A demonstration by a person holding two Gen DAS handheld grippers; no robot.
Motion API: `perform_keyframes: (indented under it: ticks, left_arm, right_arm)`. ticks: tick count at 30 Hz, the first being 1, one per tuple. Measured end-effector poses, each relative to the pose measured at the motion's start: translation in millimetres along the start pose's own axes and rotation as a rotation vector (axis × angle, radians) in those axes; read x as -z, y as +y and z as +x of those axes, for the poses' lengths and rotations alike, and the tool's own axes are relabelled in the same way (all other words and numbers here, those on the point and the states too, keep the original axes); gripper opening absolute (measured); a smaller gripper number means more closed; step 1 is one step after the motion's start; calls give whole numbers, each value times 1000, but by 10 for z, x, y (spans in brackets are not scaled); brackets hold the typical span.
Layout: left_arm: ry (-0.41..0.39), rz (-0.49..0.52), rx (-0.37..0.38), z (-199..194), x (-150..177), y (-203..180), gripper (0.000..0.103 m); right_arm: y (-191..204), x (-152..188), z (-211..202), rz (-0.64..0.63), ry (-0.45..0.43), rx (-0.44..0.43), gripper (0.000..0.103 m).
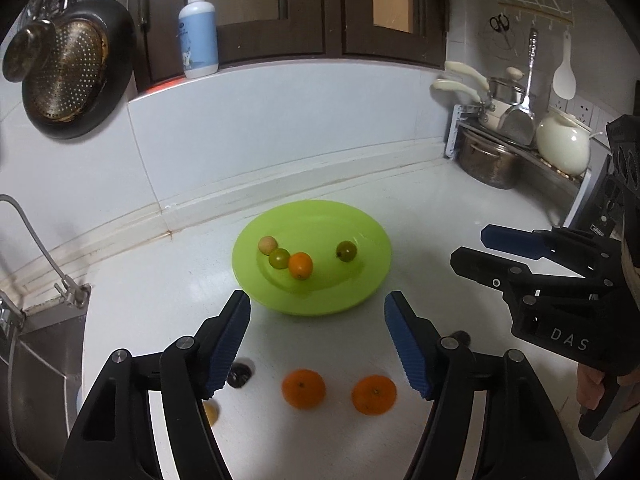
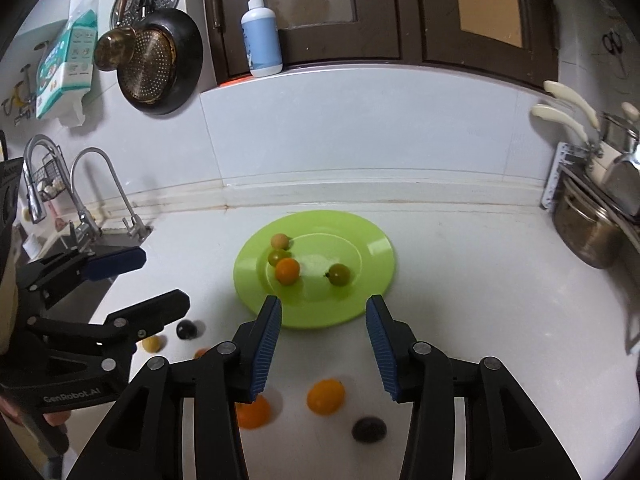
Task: Organize fruits
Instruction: 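Move both tools back from the plate toward the remaining fruits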
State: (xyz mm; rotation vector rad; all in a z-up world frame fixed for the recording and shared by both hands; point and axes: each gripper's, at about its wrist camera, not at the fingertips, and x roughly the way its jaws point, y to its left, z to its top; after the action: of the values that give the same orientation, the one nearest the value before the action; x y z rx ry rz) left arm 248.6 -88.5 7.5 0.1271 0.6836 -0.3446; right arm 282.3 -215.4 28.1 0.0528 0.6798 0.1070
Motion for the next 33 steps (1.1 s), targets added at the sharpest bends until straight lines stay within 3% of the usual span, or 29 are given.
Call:
perform_keyframes:
  ticks: [9, 17, 33]
  left_arm:
    - [-9, 6, -15, -82, 259, -190, 71]
    - [5, 8, -33, -24, 516, -320, 71]
    - [125, -4, -21, 370, 845, -455, 70]
  right_arm:
    - [-81, 315, -228, 8, -17, 54, 45]
    - [-167, 632, -211, 17, 30, 65, 45]
    - [-326, 1009, 124, 32, 145, 15, 45]
